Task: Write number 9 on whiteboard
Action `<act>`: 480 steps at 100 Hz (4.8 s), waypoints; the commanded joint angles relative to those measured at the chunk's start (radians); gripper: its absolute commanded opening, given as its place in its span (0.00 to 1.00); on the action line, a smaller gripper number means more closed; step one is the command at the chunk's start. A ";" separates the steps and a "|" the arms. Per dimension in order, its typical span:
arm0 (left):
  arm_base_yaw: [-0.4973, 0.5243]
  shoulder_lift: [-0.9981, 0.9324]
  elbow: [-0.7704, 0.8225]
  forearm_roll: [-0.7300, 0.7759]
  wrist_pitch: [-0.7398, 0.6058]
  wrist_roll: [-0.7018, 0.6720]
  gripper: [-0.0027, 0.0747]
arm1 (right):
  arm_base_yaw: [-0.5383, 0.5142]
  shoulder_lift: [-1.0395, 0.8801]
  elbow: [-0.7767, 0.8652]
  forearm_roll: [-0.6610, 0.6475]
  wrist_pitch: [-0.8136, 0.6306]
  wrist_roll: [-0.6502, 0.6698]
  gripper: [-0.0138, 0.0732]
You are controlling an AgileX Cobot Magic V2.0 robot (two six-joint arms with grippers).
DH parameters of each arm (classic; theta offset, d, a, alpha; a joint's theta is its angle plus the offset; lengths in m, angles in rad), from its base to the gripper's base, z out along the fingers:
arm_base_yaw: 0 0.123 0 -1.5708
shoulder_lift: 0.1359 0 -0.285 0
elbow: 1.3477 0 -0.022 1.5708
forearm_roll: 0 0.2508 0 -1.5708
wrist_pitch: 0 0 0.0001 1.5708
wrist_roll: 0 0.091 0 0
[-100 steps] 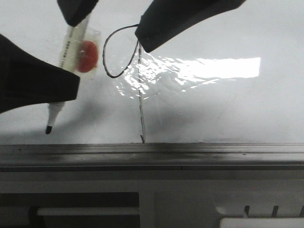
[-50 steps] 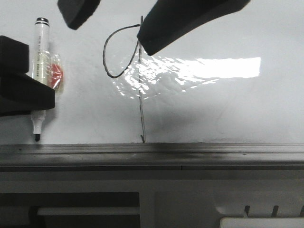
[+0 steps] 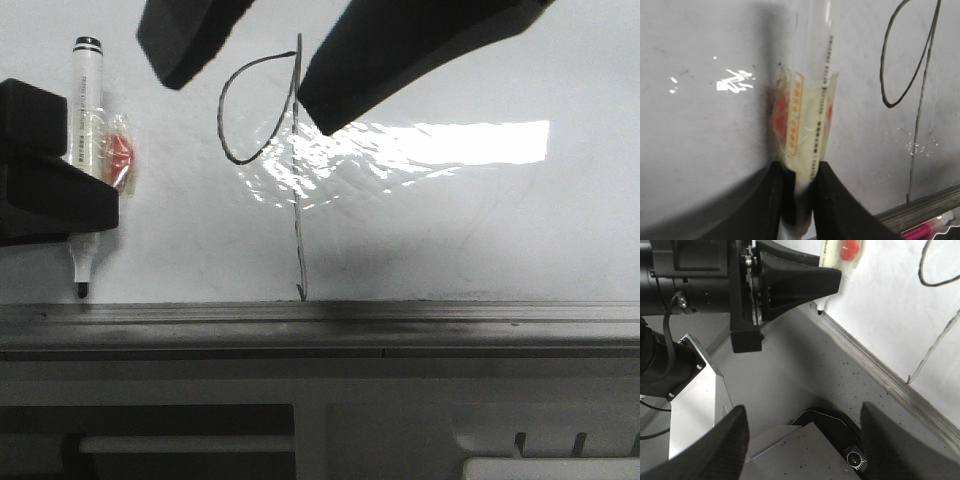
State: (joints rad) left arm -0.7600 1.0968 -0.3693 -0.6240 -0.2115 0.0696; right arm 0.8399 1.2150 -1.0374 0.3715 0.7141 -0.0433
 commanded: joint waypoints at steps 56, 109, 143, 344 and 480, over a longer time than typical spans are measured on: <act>-0.030 -0.164 -0.026 -0.013 -0.035 -0.009 0.47 | 0.002 -0.041 -0.031 0.017 -0.105 -0.009 0.55; -0.030 -0.618 -0.014 0.244 0.173 -0.007 0.01 | 0.002 -0.486 0.412 -0.044 -0.562 -0.025 0.08; -0.030 -0.893 0.143 0.321 0.259 -0.006 0.01 | 0.002 -0.881 0.815 -0.173 -0.738 -0.027 0.08; 0.736 -1.130 0.416 0.529 0.495 -0.089 0.01 | 0.002 -1.044 0.928 -0.171 -0.729 -0.027 0.08; 0.736 -1.128 0.416 0.530 0.505 -0.089 0.01 | -0.141 -1.044 1.072 -0.427 -1.120 0.018 0.08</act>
State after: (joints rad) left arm -0.0283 -0.0043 0.0054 -0.0923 0.3396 -0.0094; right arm 0.7499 0.1653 0.0111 0.0826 -0.2998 -0.0542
